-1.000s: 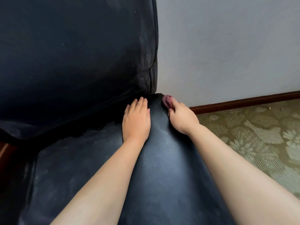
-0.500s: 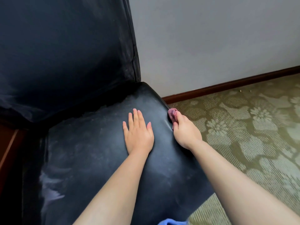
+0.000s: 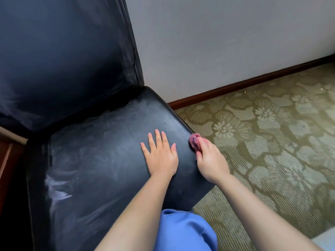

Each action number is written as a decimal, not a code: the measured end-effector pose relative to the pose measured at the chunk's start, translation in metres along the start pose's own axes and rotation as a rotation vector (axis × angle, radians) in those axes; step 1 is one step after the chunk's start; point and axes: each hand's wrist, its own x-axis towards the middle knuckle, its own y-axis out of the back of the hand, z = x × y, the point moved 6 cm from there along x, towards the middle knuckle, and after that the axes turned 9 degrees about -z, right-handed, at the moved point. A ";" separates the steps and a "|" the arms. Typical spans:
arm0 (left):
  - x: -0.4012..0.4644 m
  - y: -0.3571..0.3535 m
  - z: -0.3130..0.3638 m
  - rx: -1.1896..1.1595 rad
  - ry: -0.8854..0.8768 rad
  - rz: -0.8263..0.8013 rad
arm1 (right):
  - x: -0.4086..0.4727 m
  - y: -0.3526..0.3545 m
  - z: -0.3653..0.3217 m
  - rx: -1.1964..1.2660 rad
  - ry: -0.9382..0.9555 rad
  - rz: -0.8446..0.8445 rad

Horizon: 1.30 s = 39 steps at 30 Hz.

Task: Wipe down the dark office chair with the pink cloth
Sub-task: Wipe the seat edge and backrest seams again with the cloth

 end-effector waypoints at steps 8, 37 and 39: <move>0.021 0.007 -0.004 0.067 -0.140 -0.007 | 0.044 0.004 -0.011 -0.051 0.036 0.039; -0.003 -0.005 0.013 0.130 -0.212 -0.036 | -0.006 -0.048 0.090 1.200 -0.583 0.315; -0.002 -0.004 0.012 0.130 -0.206 -0.019 | -0.012 -0.042 0.080 1.095 -0.482 0.366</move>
